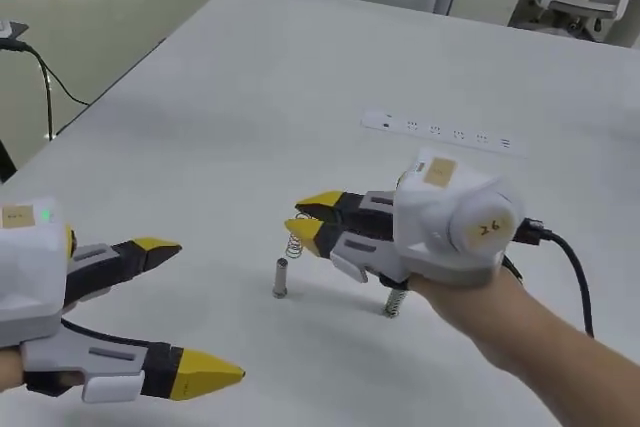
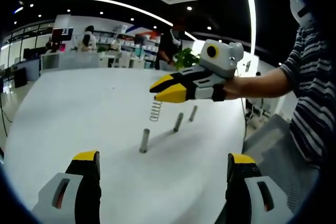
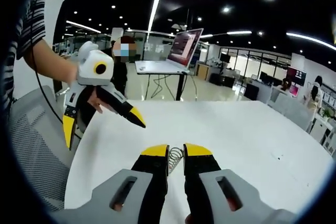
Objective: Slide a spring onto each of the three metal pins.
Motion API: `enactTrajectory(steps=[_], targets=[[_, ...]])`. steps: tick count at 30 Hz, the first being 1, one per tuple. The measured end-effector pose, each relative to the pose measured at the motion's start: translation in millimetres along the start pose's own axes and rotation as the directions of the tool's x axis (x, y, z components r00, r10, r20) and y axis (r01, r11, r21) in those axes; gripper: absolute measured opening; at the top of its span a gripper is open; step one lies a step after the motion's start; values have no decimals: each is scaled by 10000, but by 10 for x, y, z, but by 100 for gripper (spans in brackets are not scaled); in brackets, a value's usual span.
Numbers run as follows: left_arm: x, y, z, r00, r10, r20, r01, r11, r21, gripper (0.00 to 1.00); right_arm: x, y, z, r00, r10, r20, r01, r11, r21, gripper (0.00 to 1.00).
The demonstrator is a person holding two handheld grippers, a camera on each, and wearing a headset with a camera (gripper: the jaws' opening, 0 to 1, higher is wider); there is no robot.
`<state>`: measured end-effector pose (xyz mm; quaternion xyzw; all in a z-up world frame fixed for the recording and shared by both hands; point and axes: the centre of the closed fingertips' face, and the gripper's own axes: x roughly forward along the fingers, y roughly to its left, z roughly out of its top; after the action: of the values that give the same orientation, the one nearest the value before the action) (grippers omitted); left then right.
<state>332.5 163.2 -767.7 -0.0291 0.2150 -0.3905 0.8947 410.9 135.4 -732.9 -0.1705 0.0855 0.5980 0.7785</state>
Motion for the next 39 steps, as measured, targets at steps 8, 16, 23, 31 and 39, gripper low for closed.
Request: enactTrajectory(steps=[8, 16, 23, 31, 39], targets=[[-10, 16, 25, 9999, 80, 70, -80, 10000, 40, 98, 88, 37, -33, 9998, 141, -121, -142, 9999, -75, 8], [-28, 14, 0, 9999, 133, 52, -133, 9999, -15, 98, 137, 32, -95, 9993, 221, -288, -224, 9997, -107, 8], [-43, 27, -6, 9998, 180, 64, -179, 9998, -73, 98, 177, 64, -128, 9987, 348, -384, -352, 9993, -102, 8], [-56, 33, -24, 9998, 209, 19, -209, 9997, -81, 98, 226, 97, -214, 9968, 411, -688, -443, 9979, -466, 8], [-62, 23, -59, 9999, 159, -51, -159, 9998, -150, 98, 297, 136, -363, 9937, 451, -1026, -509, 9972, -543, 8]])
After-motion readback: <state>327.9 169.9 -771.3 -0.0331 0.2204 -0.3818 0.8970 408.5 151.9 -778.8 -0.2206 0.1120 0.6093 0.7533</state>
